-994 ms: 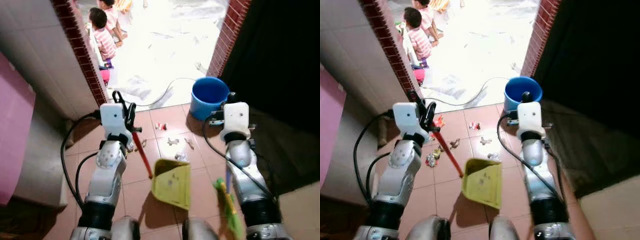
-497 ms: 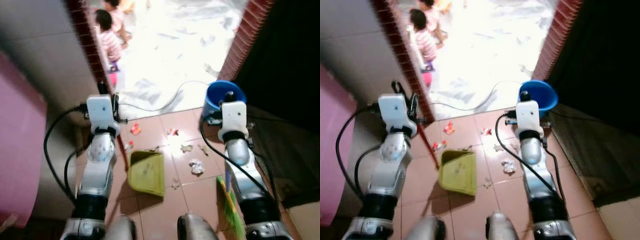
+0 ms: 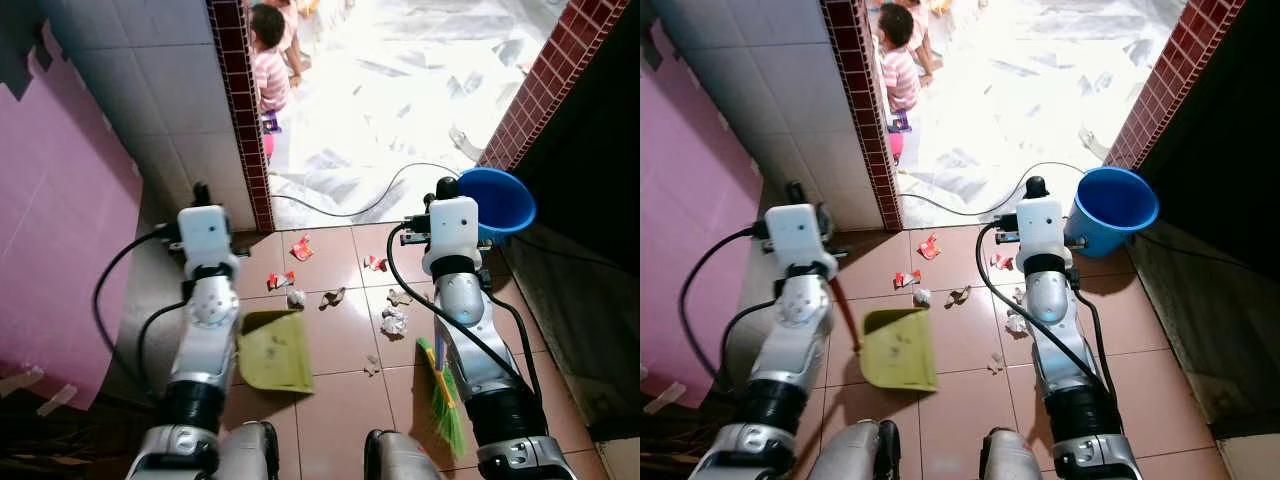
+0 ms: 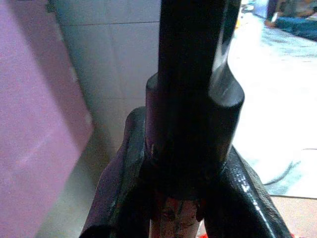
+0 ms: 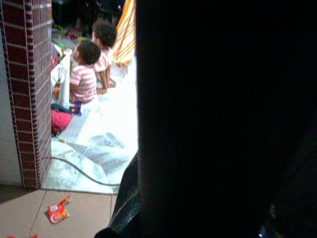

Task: Sweep floor

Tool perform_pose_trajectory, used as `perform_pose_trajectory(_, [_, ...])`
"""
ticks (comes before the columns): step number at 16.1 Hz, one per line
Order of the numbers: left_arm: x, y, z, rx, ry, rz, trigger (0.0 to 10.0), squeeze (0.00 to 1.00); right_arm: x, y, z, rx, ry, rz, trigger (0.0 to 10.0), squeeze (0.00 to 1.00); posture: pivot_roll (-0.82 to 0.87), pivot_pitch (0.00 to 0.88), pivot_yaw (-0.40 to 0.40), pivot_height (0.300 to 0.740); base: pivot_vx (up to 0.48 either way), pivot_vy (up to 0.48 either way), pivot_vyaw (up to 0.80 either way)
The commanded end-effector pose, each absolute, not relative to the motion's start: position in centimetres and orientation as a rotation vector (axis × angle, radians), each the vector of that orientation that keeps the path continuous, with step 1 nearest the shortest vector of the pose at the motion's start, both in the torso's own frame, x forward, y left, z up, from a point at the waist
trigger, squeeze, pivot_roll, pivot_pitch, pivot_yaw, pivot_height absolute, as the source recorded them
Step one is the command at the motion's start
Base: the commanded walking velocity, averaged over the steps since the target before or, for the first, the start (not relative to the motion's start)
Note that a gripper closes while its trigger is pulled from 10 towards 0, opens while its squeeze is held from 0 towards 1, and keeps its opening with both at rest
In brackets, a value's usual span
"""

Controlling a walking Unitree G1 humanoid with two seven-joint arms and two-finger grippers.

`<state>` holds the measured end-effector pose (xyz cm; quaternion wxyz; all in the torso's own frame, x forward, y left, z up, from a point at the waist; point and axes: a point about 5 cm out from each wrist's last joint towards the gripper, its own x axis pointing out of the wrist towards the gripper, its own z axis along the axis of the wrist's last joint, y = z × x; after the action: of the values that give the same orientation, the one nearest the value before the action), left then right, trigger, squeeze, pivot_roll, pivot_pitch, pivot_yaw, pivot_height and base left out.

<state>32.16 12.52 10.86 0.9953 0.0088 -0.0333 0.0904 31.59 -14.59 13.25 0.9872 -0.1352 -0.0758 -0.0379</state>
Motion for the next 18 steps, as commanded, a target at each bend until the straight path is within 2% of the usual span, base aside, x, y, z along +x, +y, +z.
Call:
perform_pose_trajectory(1, [32.6,11.5,11.4,0.013,-0.099,0.158,10.0,0.0,31.6,-15.0,13.5,-0.287,-0.178,-0.097,10.0,0.0,-0.14,0.176,0.029,0.74,0.0,0.0,0.0])
perform_pose_trajectory(7, [33.5,9.5,10.5,0.034,-0.079,0.189,10.0,0.0,31.8,-15.1,13.7,-0.246,-0.173,-0.127,10.0,0.0,-0.16,0.223,0.049,0.74,0.0,0.0,0.0])
perform_pose_trajectory(12, [33.0,7.1,7.9,-0.087,0.052,0.105,10.0,0.0,32.9,-14.7,14.6,-0.111,-0.169,-0.119,10.0,0.0,-0.19,0.22,0.052,0.74,0.0,0.0,0.0])
perform_pose_trajectory(18, [33.2,6.0,6.9,-0.15,0.144,0.041,10.0,0.0,34.1,-11.7,15.6,0.178,-0.135,0.025,10.0,0.0,-0.19,0.192,0.047,0.74,0.0,0.0,0.0])
